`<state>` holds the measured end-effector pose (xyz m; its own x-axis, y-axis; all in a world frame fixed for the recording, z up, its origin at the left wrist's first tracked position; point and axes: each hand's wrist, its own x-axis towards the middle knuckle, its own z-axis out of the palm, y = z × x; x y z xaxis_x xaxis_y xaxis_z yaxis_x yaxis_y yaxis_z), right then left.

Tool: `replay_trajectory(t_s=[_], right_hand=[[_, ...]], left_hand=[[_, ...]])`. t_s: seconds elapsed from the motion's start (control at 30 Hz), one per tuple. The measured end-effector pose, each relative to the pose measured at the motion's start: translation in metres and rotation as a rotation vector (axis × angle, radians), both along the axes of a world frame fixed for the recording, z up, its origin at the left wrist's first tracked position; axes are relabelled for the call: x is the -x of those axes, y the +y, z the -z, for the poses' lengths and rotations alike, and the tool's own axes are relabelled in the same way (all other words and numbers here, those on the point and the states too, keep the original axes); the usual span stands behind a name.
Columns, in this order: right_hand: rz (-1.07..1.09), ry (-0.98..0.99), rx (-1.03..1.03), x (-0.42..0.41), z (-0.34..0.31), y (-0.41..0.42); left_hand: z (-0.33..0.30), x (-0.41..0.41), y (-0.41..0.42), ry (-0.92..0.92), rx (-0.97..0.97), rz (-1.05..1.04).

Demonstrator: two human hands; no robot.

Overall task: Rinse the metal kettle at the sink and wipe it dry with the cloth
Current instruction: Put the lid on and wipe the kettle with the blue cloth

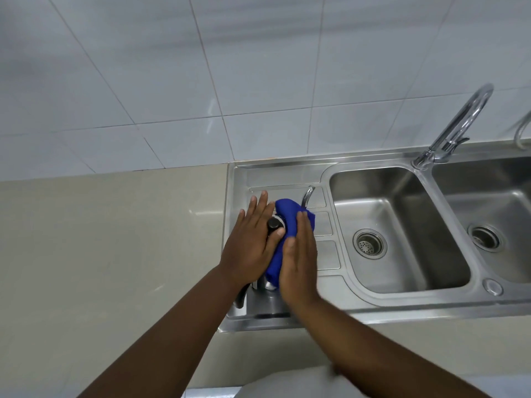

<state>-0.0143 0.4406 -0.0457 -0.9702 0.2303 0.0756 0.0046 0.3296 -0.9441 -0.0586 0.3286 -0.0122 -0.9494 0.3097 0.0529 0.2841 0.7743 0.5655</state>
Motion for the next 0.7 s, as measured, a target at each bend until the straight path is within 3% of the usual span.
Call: replay_trajectory(t_s=[0.23,0.3,0.47,0.57,0.7], right_hand=[[-0.166,0.134,-0.237,-0.058,0.029,-0.010],[-0.153,0.101,-0.167,-0.049,0.039,-0.003],[0.063,-0.264,0.365,-0.029,0.057,0.007],[0.087,-0.285,0.344,-0.032,0.051,0.001],[0.022,-0.047,0.158,-0.034,0.019,-0.009]], left_hand=[[0.002,0.000,0.001,0.019,0.003,-0.002],[0.002,0.000,0.000,0.028,-0.009,0.000],[0.001,-0.002,0.005,0.031,-0.002,0.027],[0.002,0.002,-0.001,0.026,0.003,0.013],[0.000,0.004,-0.005,0.031,0.003,0.047]])
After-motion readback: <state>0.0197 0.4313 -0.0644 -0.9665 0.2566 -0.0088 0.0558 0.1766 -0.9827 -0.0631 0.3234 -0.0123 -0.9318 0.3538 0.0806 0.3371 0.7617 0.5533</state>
